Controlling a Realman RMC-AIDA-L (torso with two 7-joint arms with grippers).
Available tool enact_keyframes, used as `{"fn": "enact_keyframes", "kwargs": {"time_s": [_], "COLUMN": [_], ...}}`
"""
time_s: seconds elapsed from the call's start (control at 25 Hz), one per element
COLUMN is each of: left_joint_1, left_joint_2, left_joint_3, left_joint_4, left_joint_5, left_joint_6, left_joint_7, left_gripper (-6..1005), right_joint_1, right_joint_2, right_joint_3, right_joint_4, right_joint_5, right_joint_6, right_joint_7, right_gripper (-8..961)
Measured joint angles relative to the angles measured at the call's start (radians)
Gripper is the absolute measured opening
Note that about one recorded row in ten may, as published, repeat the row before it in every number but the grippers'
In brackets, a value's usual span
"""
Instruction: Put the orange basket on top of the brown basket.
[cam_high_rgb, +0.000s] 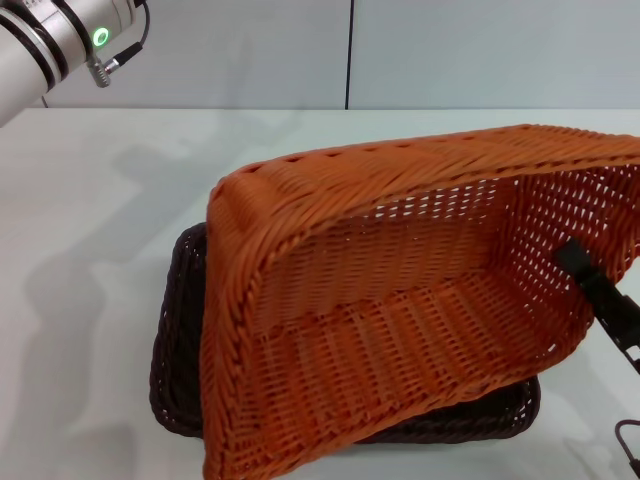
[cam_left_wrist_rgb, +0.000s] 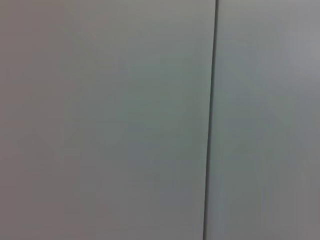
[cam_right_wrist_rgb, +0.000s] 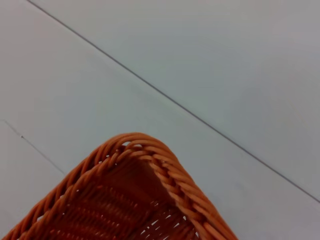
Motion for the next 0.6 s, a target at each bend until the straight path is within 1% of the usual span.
{"fn": "enact_keyframes", "kwargs": {"time_s": [0.28,0.6], "left_joint_1": [-0.002,-0.007], "left_joint_2": [0.000,0.000], "left_joint_3": [0.000,0.000], "left_joint_4": [0.003,0.010], "left_joint_5": [0.000,0.000], "left_joint_6": [0.002,0.003], "left_joint_7": [0.000,0.000], "left_gripper": [862,862], "right_joint_1": [0.020,0.019], "right_joint_2": [-0.003,-0.007], "right_joint_3": [-0.008,-0.010], "right_joint_4": [-0.007,-0.026], "right_joint_5": [-0.031,-0.032], "right_joint_6": [-0.003,-0.020], "right_joint_7": [0.004,0.014], "right_gripper": [338,348]}}
